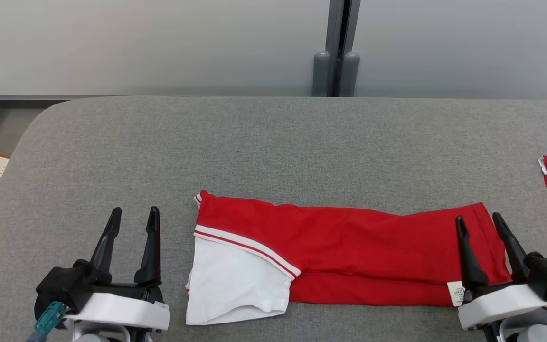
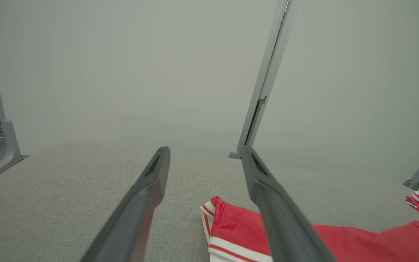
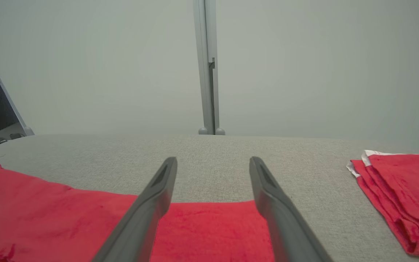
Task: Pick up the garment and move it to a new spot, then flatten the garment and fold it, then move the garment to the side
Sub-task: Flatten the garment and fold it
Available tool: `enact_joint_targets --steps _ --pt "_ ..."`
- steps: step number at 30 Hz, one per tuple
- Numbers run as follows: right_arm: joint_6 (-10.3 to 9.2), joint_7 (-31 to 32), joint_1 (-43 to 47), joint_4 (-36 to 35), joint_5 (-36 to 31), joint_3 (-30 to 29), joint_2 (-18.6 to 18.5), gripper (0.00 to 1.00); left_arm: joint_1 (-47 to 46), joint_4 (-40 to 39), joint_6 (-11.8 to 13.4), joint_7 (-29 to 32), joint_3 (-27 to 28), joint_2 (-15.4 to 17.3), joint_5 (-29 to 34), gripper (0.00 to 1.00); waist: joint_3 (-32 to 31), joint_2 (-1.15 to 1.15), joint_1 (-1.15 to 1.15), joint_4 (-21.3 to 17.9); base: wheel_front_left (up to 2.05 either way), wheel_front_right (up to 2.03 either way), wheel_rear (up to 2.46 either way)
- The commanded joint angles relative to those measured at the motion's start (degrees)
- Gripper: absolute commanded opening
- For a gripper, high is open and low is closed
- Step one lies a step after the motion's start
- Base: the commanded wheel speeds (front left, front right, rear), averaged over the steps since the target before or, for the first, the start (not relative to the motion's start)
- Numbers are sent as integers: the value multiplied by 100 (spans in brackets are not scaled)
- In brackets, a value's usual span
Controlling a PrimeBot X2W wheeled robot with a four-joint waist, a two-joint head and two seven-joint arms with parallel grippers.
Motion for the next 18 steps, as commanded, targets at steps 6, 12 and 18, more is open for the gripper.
enact_joint_targets --steps 6,12,18 --pt "-1 -29 -16 138 -114 -367 126 100 -122 97 -87 -7 71 -15 118 100 88 0 0 5 0 0 0" --pt "0 -29 -67 720 -97 -864 316 100 -110 153 -94 -7 81 -18 7 100 102 0 0 -2 0 0 0" --pt "0 -22 -198 1378 33 -1323 510 100 -131 238 -101 -6 -34 -19 -30 100 146 0 0 17 0 0 0"
